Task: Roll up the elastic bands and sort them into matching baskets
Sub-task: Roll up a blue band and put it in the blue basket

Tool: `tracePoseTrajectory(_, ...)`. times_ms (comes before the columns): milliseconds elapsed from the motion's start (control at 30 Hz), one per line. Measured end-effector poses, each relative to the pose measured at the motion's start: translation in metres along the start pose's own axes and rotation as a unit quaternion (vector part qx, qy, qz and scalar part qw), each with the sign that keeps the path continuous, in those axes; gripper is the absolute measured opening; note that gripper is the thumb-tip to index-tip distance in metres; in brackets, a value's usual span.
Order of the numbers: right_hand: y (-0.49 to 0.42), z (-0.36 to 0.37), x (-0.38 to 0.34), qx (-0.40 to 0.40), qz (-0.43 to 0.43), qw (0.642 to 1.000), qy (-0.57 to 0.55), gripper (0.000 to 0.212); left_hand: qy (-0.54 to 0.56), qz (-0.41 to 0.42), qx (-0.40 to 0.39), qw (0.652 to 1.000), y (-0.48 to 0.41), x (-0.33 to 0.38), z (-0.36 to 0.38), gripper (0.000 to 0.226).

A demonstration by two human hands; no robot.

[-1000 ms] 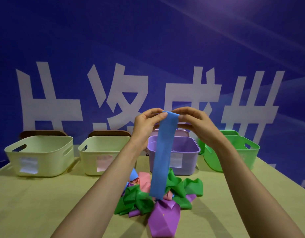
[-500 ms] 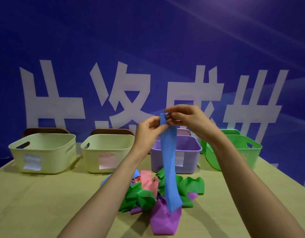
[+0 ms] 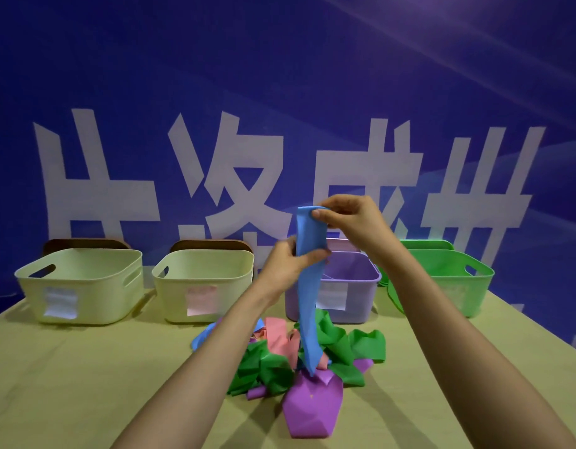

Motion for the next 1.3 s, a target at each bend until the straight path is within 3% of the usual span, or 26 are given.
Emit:
tracePoseTrajectory(67,-0.001,0.002,0.002,0.006,0.002,1.0,0.0,0.004,0.027,-0.024,-0.02,0.999,0.005,-0.03,0.009,0.006)
tracePoseTrajectory(167,0.0,-0.003,0.004,0.039,0.001,0.999,-0.014,0.009,0.066,-0.089,-0.046,0.993,0.01,-0.082,0.019,0.012)
tracePoseTrajectory(300,0.002,-0.018,-0.001,0.086,-0.008,0.995,-0.056,0.011,0.012,-0.144,-0.082,0.986,0.018,-0.128,0.023,0.012)
tracePoseTrajectory(433,0.009,-0.012,0.001,0.055,0.007,0.998,-0.034,0.013,0.005,-0.177,-0.107,0.978,0.025,-0.145,0.025,0.009)
tracePoseTrajectory(467,0.011,-0.01,0.002,0.05,0.013,0.998,-0.038,0.013,-0.013,-0.174,-0.112,0.978,0.026,-0.143,0.026,0.005)
tracePoseTrajectory(533,0.013,-0.008,0.004,0.042,0.021,0.998,-0.041,0.012,-0.05,-0.143,-0.1,0.983,0.023,-0.13,0.023,0.02)
tracePoseTrajectory(633,0.016,-0.008,0.004,0.039,0.024,0.998,-0.039,0.011,-0.007,-0.055,-0.045,0.997,0.022,-0.089,0.014,0.038)
tracePoseTrajectory(700,0.021,-0.007,0.004,0.03,0.02,0.999,-0.029,0.009,0.023,-0.018,-0.006,1.0,0.026,-0.061,0.005,0.03)
tracePoseTrajectory(800,0.029,-0.005,0.001,0.012,0.019,0.999,-0.027,0.003,-0.023,-0.007,0.004,1.0,0.038,-0.035,0.002,0.017)
tracePoseTrajectory(900,0.038,-0.005,-0.003,0.003,0.032,0.998,-0.06,0.009,-0.014,-0.036,-0.044,0.998,0.061,-0.022,0.01,0.006)
tracePoseTrajectory(1067,0.062,0.002,-0.004,-0.028,0.064,0.988,-0.137,0.005,0.046,-0.08,-0.107,0.99,0.106,-0.017,0.013,0.016)
tracePoseTrajectory(1300,0.113,0.059,0.075,-0.112,0.159,0.973,-0.126,0.006,0.043,-0.228,-0.064,0.971,0.136,-0.128,0.01,0.021)
Point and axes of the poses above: each hand's wrist, its own y-axis away from the middle knuckle, its own z-axis out of the palm, x = y × z, the point moved 8 cm from there along -y, towards the middle knuckle, and after that the axes turned 5 degrees about -z, right-handed, at the moved point
